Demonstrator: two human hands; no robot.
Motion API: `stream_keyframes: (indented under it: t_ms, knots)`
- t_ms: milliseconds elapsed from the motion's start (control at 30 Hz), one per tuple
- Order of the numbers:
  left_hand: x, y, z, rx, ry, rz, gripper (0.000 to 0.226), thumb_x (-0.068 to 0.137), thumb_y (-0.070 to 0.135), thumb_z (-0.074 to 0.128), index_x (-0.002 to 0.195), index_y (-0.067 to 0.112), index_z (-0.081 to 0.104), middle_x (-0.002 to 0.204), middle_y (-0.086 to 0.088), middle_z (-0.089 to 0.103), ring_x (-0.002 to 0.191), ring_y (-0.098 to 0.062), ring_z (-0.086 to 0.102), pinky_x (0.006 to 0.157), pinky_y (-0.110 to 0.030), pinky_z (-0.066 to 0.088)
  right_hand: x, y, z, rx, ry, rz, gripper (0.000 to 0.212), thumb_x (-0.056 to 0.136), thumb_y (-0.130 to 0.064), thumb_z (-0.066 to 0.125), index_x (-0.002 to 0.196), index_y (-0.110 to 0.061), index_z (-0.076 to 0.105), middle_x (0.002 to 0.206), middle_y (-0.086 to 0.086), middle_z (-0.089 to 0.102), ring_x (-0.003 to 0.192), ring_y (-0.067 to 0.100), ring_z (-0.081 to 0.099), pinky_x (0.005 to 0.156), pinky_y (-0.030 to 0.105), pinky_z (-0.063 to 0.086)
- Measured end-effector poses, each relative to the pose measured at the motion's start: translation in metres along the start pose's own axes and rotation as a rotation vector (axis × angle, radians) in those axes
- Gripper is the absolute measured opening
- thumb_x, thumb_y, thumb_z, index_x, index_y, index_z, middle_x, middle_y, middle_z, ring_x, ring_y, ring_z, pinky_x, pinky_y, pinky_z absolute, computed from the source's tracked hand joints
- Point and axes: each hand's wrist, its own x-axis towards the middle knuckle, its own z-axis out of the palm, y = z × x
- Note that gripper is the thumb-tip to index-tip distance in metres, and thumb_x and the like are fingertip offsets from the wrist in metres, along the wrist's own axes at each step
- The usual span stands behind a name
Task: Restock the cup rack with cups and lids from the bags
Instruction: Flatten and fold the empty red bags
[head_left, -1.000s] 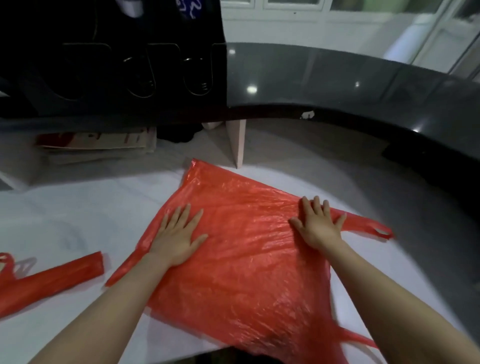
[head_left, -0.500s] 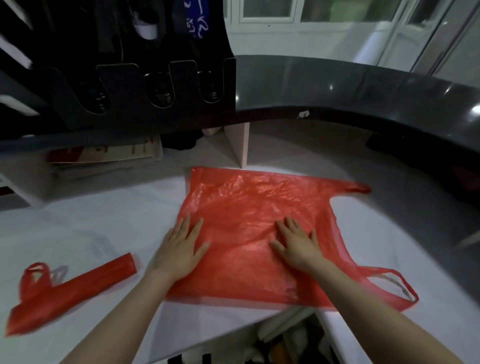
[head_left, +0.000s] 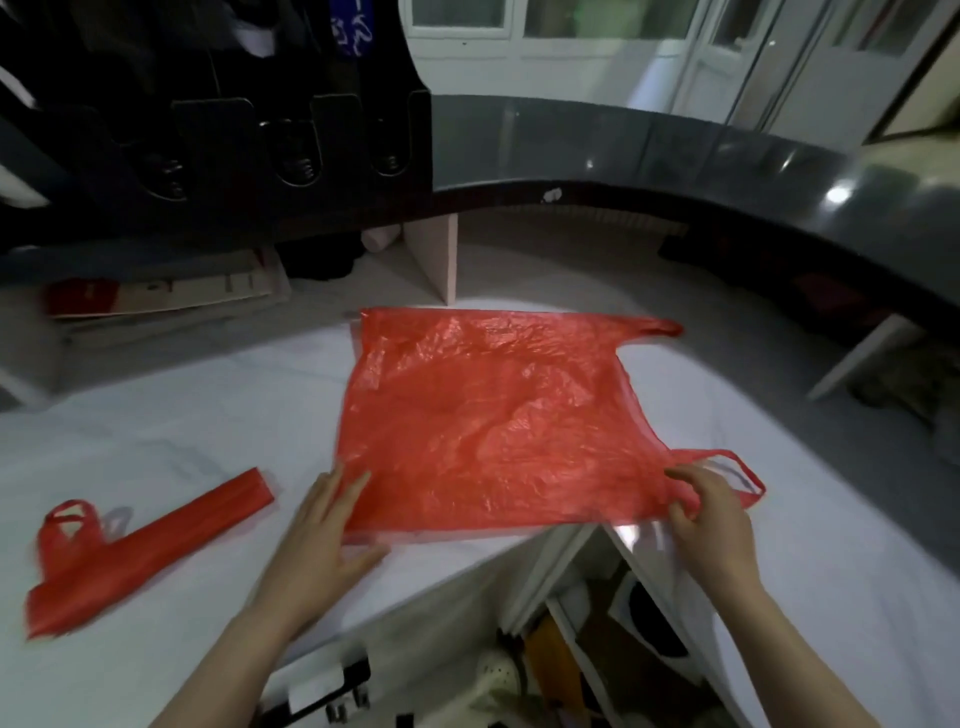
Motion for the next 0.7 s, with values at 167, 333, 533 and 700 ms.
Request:
stream_keyframes:
  t_ms: [167, 333, 533, 700]
  knots:
    - [0.005, -0.001, 0.002, -0.058, 0.126, -0.03, 0.077, 0.078, 0.007, 0.068, 0.145, 0.028, 0.036, 0.155, 0.0, 0.024, 0.138, -0.02, 0.032, 0.108, -0.034, 0.033, -0.013, 0.032, -0.006, -0.237, -0.04, 0.142, 0.063, 0.076, -0.004, 0.069, 0.135, -0.005, 0.049, 0.139, 0.019, 0.048, 0.131, 0.037, 0.038, 0.111, 0.044, 0.026]
    - [0.015, 0.006, -0.004, -0.215, 0.262, -0.147, 0.05, 0.078, -0.007, 0.06, 0.12, 0.019, 0.061, 0.128, -0.005, 0.056, 0.111, -0.017, 0.053, 0.095, -0.03, 0.039, 0.008, 0.022, -0.002, -0.394, -0.105, 0.217, 0.046, 0.087, -0.028, 0.06, 0.132, -0.031, 0.052, 0.154, 0.007, 0.027, 0.143, 0.03, 0.011, 0.113, 0.051, 0.017]
    - [0.03, 0.015, -0.022, -0.124, 0.497, -0.307, 0.013, 0.085, -0.001, 0.056, 0.088, 0.002, 0.068, 0.09, -0.019, 0.067, 0.074, -0.028, 0.056, 0.065, -0.031, 0.035, 0.049, 0.01, -0.014, -0.11, -0.06, 0.146, 0.016, 0.094, -0.019, 0.048, 0.096, -0.023, 0.063, 0.101, -0.002, 0.07, 0.105, 0.025, 0.06, 0.109, 0.055, 0.024]
    - [0.042, 0.016, -0.028, -0.073, 0.505, -0.335, 0.016, 0.088, 0.007, 0.059, 0.099, 0.001, 0.068, 0.096, -0.021, 0.069, 0.088, -0.038, 0.062, 0.07, -0.035, 0.04, 0.065, 0.008, -0.03, 0.081, 0.049, 0.072, 0.009, 0.09, -0.016, 0.059, 0.097, -0.021, 0.061, 0.079, -0.005, 0.07, 0.083, 0.021, 0.066, 0.098, 0.054, 0.039]
